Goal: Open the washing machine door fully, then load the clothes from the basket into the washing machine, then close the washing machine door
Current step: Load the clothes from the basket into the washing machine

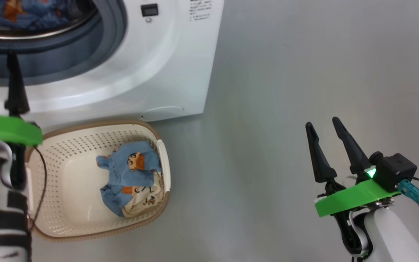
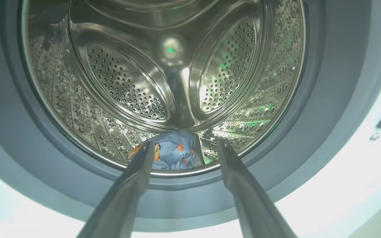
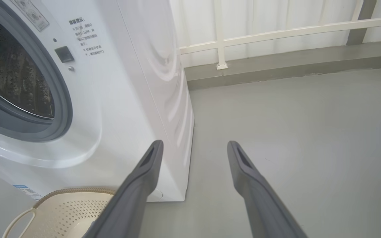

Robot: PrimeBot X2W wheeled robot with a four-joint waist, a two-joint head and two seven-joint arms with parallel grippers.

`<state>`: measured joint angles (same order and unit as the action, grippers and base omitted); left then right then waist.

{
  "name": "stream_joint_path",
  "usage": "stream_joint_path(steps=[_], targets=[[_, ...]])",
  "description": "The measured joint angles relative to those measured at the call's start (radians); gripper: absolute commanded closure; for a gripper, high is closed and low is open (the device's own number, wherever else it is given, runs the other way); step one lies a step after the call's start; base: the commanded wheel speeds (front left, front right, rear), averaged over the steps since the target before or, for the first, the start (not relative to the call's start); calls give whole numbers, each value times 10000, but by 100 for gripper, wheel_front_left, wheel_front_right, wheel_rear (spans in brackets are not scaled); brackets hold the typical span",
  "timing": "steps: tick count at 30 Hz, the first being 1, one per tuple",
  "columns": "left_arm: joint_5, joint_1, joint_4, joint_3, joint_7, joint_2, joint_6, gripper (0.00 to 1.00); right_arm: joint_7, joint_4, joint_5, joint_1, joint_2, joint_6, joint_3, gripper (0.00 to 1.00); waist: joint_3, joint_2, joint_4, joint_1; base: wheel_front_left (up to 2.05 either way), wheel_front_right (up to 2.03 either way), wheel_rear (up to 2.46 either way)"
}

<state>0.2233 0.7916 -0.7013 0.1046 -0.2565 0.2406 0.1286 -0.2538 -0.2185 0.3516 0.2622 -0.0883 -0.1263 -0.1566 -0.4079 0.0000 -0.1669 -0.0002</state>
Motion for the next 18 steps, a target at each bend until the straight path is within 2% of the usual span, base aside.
stream_joint_path(steps=[5, 18], targets=[[255, -999, 412, 278, 0, -280, 0, 0, 0, -65, 0, -228, -221, 0, 33, 0, 481, 0, 212, 0, 0, 0, 0], [67, -3605, 1390, 293, 0, -978, 0, 0, 2, -366, 146, -1298, -591, 0, 58, 0, 1945, 0, 727, 1, 0, 0, 0]])
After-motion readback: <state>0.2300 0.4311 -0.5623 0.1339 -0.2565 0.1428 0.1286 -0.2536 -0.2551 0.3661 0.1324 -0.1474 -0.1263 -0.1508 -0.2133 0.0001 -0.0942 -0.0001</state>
